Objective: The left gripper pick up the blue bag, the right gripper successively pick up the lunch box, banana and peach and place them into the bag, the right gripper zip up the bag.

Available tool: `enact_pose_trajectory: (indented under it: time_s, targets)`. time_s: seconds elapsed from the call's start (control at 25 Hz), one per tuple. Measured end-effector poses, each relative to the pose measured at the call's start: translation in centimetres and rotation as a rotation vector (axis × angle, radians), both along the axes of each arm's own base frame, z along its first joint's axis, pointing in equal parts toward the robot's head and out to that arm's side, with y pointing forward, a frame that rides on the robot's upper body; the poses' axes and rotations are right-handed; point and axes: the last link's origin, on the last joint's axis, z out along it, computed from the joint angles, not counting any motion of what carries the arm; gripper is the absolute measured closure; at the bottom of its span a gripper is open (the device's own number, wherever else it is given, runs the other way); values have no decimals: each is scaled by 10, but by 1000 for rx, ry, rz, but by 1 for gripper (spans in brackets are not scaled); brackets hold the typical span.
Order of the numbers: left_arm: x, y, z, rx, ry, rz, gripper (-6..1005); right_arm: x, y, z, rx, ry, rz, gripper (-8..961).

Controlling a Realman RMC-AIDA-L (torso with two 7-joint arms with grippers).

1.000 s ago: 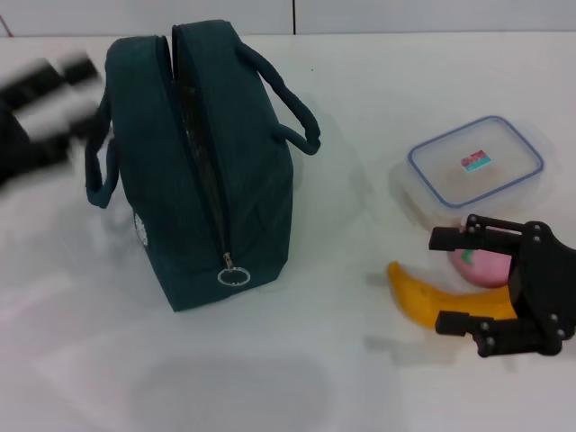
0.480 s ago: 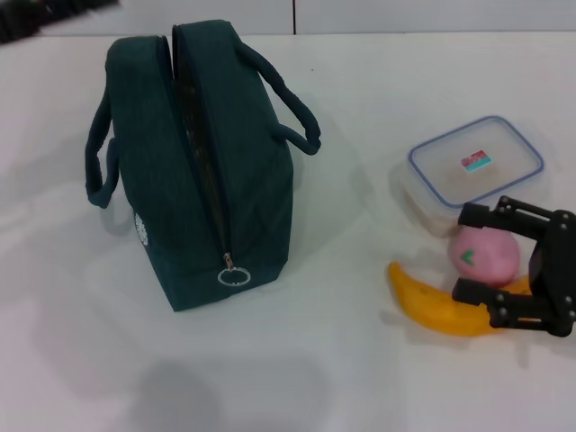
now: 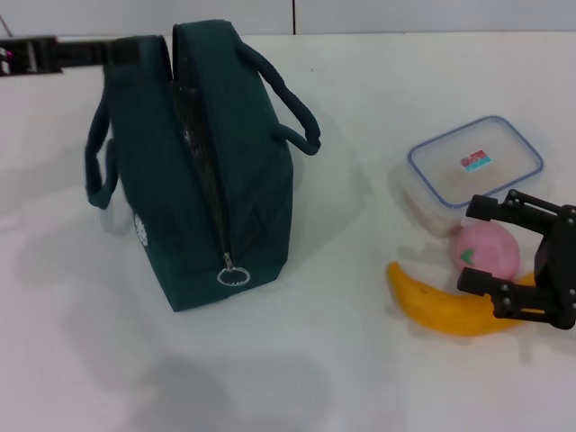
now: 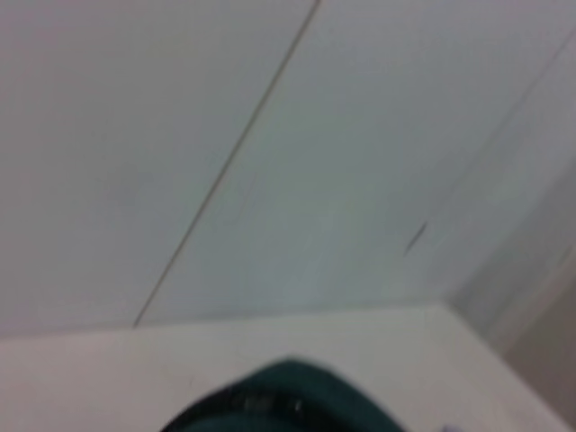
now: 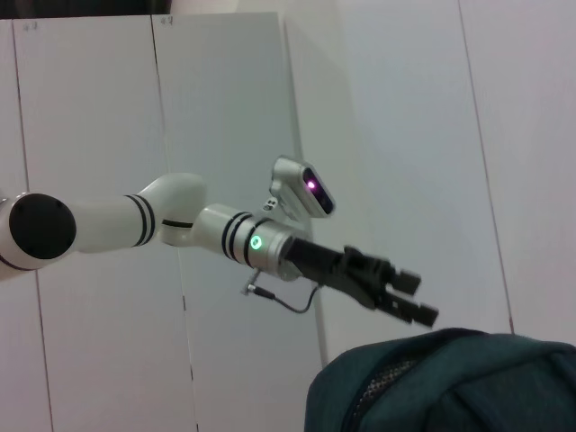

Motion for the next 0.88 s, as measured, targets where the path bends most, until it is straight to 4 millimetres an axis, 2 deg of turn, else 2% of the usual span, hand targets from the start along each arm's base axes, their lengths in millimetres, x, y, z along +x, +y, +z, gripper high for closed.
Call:
enact_pose_trajectory:
  time_s: [0.28,0.6,0.88]
  targets:
    - [-9,-9,12,36,-46,46,168,-1,4,1,9,-13,3,141]
    - [-4,-9,-19,-118,29,82,197,-3,9,1,25,-26,16,140]
    - [2,-4,-28,-144,63,78,223,-2,9,2,33,-23,14,141]
